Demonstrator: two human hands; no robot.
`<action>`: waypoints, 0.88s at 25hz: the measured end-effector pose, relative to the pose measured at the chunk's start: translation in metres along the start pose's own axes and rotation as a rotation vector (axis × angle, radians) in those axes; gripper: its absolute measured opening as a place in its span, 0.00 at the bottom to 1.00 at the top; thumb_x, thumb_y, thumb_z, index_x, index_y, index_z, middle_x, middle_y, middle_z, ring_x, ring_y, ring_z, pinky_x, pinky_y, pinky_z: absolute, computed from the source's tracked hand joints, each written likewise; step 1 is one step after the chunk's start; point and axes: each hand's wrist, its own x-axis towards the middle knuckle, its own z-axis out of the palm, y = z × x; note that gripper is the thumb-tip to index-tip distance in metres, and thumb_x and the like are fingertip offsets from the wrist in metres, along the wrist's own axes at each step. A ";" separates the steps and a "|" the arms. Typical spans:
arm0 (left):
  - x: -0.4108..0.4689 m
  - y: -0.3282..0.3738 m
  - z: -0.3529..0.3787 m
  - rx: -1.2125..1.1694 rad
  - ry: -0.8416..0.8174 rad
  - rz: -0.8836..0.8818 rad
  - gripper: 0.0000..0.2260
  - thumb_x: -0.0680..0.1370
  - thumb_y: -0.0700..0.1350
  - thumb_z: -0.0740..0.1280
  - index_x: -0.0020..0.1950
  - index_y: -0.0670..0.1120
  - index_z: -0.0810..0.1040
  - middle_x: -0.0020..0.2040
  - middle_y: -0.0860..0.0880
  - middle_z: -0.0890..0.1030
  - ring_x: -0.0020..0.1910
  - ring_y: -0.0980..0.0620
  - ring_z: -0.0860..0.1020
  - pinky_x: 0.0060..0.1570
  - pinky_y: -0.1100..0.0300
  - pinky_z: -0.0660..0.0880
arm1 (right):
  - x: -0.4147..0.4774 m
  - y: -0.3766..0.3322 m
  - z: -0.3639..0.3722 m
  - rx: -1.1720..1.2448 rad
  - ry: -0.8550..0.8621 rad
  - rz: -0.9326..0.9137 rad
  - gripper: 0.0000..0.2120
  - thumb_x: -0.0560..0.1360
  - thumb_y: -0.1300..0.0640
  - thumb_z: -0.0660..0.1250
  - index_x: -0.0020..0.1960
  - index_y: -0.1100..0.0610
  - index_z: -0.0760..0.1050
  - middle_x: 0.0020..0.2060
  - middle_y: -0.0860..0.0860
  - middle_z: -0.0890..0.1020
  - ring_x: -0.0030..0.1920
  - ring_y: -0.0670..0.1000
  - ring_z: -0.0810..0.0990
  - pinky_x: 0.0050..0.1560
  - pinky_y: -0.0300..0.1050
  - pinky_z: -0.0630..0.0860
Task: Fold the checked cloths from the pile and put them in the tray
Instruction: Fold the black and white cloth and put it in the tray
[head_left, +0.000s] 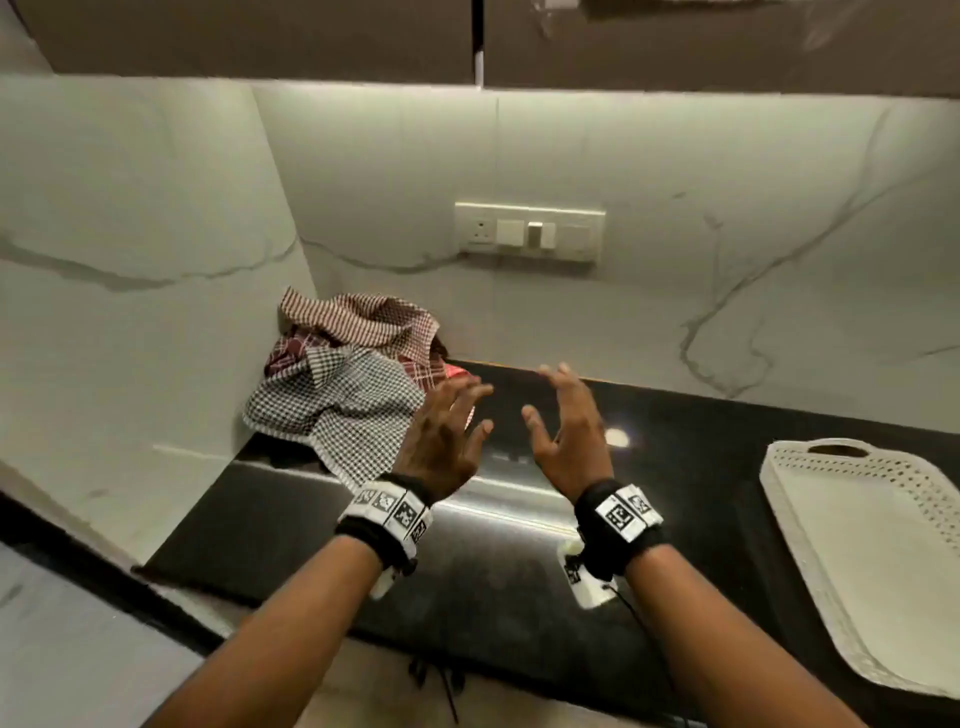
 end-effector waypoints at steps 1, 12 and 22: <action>-0.016 -0.017 0.010 -0.035 -0.040 -0.065 0.16 0.77 0.45 0.67 0.64 0.45 0.76 0.62 0.45 0.78 0.62 0.47 0.74 0.64 0.48 0.72 | -0.009 0.004 0.021 0.029 -0.060 0.069 0.22 0.75 0.59 0.71 0.68 0.60 0.74 0.65 0.56 0.78 0.69 0.55 0.72 0.71 0.45 0.66; -0.082 -0.190 0.058 0.221 -0.513 -0.384 0.07 0.78 0.47 0.63 0.53 0.47 0.76 0.53 0.47 0.76 0.54 0.44 0.75 0.54 0.50 0.71 | -0.020 0.018 0.220 -0.189 -0.823 0.053 0.21 0.73 0.63 0.70 0.66 0.58 0.78 0.68 0.59 0.75 0.70 0.60 0.70 0.72 0.53 0.66; -0.027 -0.176 0.021 -0.342 -0.189 -0.237 0.10 0.75 0.46 0.74 0.52 0.45 0.80 0.42 0.53 0.80 0.39 0.61 0.77 0.43 0.62 0.74 | 0.036 0.010 0.150 0.218 -0.206 0.385 0.05 0.74 0.66 0.72 0.48 0.61 0.85 0.43 0.53 0.87 0.44 0.50 0.85 0.50 0.50 0.81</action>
